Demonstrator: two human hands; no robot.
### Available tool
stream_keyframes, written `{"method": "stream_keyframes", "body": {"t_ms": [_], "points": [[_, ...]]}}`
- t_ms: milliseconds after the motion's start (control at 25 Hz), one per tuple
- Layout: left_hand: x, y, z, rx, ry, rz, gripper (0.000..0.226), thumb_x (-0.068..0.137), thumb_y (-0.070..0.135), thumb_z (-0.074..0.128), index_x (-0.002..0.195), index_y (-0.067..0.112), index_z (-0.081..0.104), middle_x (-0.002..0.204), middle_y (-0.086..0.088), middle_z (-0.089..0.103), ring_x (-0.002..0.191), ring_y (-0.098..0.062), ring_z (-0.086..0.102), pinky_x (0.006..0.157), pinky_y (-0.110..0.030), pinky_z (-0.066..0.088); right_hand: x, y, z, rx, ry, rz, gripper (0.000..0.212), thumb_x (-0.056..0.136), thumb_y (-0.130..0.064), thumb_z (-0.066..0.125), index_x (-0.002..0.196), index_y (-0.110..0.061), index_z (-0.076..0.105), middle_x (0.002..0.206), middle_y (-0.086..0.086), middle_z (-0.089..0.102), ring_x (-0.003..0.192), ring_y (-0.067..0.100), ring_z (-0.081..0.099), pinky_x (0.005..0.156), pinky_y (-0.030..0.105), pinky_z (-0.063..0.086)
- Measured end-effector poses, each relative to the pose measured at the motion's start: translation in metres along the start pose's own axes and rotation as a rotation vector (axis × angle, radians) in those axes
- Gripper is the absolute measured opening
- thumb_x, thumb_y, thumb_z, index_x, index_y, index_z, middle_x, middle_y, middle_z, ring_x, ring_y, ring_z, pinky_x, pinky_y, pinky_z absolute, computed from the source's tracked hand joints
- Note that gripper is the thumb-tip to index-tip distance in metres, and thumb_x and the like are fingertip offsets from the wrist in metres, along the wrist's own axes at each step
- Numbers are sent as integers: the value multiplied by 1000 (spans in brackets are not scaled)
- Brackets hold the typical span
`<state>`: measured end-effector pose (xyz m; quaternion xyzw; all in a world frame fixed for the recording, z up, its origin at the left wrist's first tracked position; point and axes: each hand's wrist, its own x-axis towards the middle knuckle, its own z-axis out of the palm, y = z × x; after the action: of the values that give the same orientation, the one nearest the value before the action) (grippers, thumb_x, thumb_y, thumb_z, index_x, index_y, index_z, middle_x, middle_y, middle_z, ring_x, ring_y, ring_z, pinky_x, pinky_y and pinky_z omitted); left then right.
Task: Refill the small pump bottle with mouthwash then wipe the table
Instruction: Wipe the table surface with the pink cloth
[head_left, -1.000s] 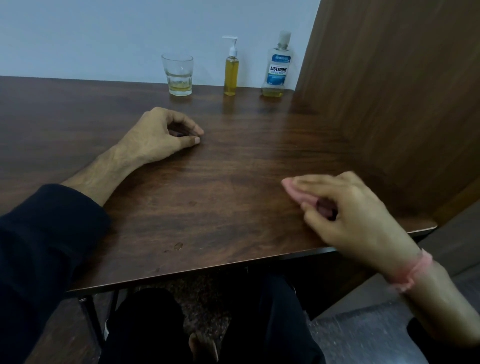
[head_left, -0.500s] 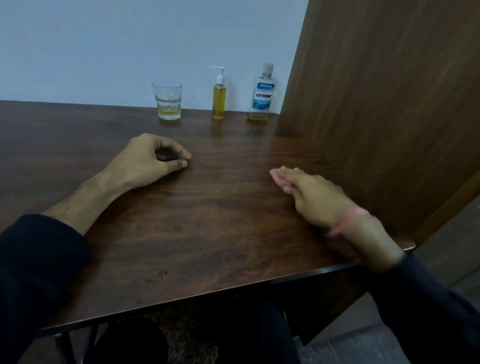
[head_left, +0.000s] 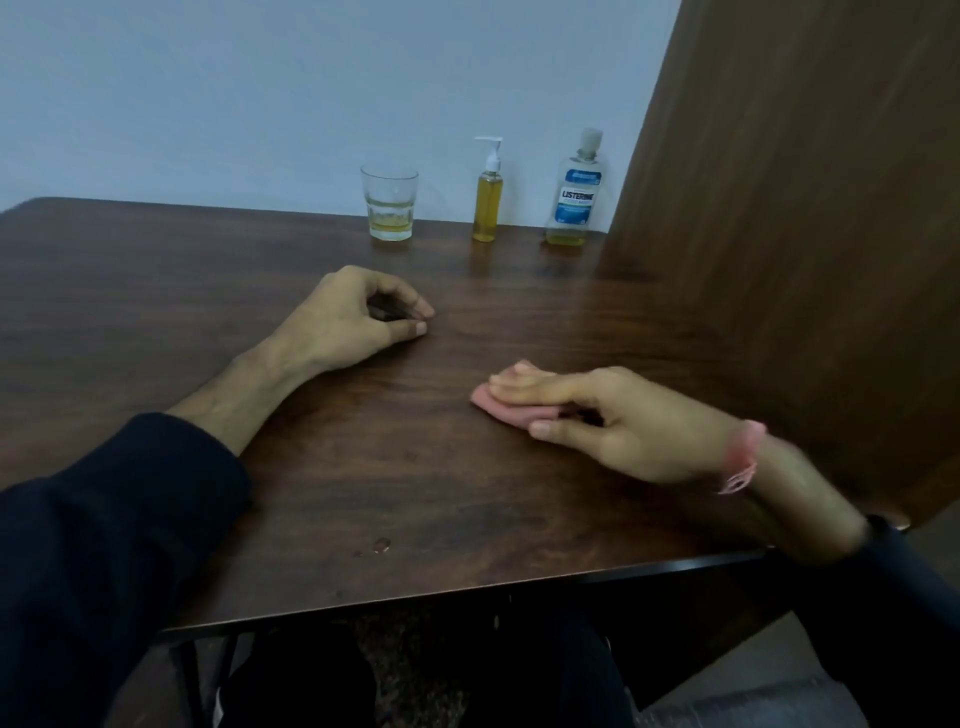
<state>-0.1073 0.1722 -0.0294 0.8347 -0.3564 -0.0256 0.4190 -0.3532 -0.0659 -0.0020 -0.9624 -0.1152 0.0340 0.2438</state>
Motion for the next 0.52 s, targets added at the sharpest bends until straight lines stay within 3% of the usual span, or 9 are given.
{"method": "stream_keyframes", "body": {"t_ms": [80, 200, 400, 520], "points": [[0, 0, -1, 2, -5, 10, 12, 95, 27, 92, 102, 36, 88, 101, 19, 85, 107, 2, 77, 105, -25, 58, 7, 13, -14, 3, 44, 53, 53, 109, -15, 65, 158, -32, 56, 165, -21, 49, 159, -8, 32, 136, 25, 20], [-2, 2, -2, 21, -11, 15, 14, 96, 26, 91, 102, 38, 86, 102, 21, 84, 103, 8, 74, 98, -16, 54, 33, 14, -19, -77, 88, 150, 55, 112, -18, 61, 161, -39, 50, 167, -24, 45, 162, -2, 28, 138, 40, 23], [-3, 1, -2, 40, -7, 27, 14, 96, 26, 92, 103, 37, 86, 104, 18, 86, 96, 9, 75, 95, -14, 57, 24, -40, 27, 43, -20, -117, 56, 108, -40, 61, 163, -35, 49, 172, -23, 39, 165, -5, 18, 138, 28, 14], [-2, 0, -1, 44, -2, 42, 14, 96, 23, 91, 106, 33, 88, 104, 14, 86, 86, 17, 72, 85, -3, 52, 4, -50, 37, 7, -77, -246, 53, 112, -29, 60, 163, -31, 49, 173, -19, 40, 166, 0, 22, 137, 25, 15]]}}
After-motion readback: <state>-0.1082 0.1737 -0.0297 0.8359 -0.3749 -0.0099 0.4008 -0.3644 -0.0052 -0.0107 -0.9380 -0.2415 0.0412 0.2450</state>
